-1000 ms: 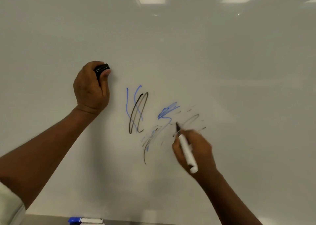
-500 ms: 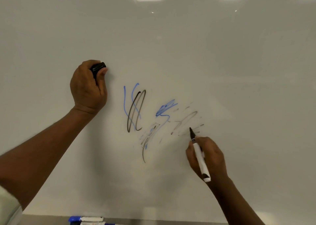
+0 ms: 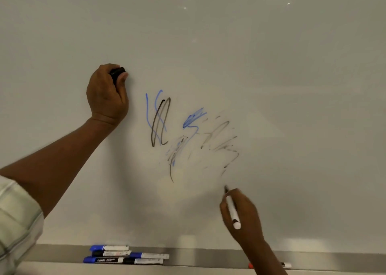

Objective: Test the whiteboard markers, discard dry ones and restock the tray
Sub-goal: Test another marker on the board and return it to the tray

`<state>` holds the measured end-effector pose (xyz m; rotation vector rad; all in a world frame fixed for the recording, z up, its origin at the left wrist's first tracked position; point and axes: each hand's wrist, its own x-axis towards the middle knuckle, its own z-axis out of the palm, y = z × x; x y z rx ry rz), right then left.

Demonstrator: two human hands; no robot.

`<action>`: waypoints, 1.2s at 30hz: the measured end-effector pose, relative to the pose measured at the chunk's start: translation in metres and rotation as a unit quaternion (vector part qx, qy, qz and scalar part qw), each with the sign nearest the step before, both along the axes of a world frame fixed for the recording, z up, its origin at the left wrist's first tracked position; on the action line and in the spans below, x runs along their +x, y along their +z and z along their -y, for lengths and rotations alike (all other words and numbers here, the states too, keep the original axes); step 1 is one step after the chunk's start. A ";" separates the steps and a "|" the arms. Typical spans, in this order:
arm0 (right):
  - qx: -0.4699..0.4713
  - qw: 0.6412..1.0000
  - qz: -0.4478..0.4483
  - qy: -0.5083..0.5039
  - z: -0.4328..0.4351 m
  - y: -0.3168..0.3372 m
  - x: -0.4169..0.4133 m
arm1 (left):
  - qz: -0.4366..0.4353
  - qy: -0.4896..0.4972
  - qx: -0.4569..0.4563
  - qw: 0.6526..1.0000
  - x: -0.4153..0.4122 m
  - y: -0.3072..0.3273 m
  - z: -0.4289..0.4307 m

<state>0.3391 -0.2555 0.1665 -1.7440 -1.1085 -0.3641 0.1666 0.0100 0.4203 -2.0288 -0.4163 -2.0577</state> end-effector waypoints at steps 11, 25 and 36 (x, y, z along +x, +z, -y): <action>0.093 0.946 -0.259 0.172 0.060 0.002 -0.076 | 0.031 -0.193 -0.305 0.932 -0.019 -0.079 0.075; 0.166 0.870 -0.381 0.268 0.079 0.077 -0.132 | 0.080 -0.420 -0.641 0.637 -0.059 -0.168 0.208; 0.104 0.863 -0.407 0.281 0.070 0.076 -0.144 | 0.042 -0.469 -0.646 0.600 -0.076 -0.169 0.216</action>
